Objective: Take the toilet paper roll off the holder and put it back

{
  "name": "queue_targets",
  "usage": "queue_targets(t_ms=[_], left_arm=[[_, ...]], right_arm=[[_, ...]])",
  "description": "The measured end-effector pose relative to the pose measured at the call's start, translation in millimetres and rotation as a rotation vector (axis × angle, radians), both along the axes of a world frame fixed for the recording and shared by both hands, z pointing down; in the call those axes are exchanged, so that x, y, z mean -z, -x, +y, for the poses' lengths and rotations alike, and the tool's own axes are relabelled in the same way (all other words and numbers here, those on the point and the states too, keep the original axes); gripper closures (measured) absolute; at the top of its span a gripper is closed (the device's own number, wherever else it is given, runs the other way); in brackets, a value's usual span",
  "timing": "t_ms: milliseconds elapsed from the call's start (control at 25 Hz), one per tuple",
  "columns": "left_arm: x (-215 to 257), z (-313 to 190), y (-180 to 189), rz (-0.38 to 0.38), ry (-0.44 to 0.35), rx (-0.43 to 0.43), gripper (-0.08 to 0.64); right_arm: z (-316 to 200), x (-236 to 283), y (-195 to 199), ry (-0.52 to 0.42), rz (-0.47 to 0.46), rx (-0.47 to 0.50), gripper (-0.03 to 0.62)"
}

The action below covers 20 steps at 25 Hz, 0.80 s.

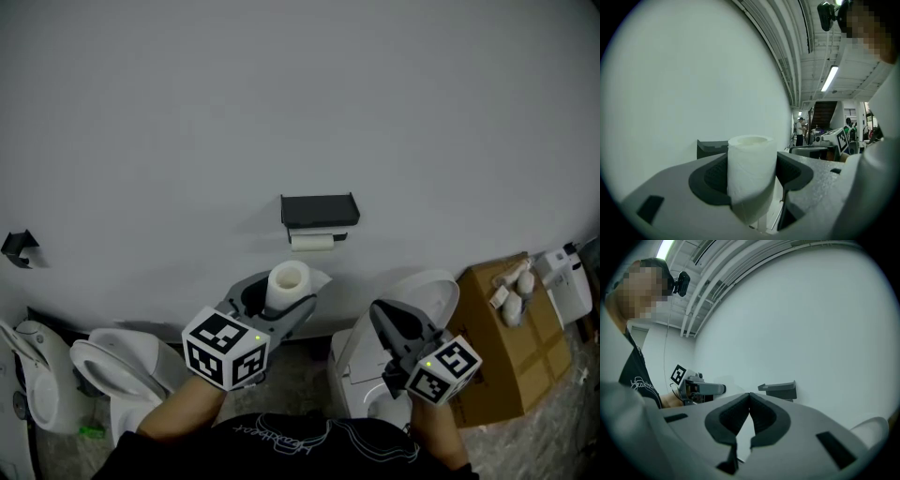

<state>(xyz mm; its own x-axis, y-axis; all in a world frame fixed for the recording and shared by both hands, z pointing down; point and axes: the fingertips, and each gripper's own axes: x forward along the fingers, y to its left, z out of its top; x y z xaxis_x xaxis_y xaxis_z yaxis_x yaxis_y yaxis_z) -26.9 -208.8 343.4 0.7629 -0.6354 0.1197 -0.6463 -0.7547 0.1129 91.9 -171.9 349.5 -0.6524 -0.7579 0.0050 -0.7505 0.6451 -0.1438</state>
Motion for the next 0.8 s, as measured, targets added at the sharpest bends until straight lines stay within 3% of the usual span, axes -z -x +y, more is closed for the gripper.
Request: queue_targets(t_ms=[280, 480, 800], left_arm=[[-29.8, 27.1, 14.3, 0.003, 0.047, -0.003, 0.273], [-40.2, 39.2, 16.8, -0.041, 0.04, -0.027, 0.273], [-47.7, 50.8, 14.7, -0.037, 0.051, -0.044, 0.273]], right_arm=[[22.7, -12.3, 13.7, 0.006, -0.005, 0.0, 0.588], [32.7, -16.4, 17.6, 0.011, -0.015, -0.002, 0.588], [37.6, -27.0, 19.3, 0.034, -0.015, -0.005, 0.588]])
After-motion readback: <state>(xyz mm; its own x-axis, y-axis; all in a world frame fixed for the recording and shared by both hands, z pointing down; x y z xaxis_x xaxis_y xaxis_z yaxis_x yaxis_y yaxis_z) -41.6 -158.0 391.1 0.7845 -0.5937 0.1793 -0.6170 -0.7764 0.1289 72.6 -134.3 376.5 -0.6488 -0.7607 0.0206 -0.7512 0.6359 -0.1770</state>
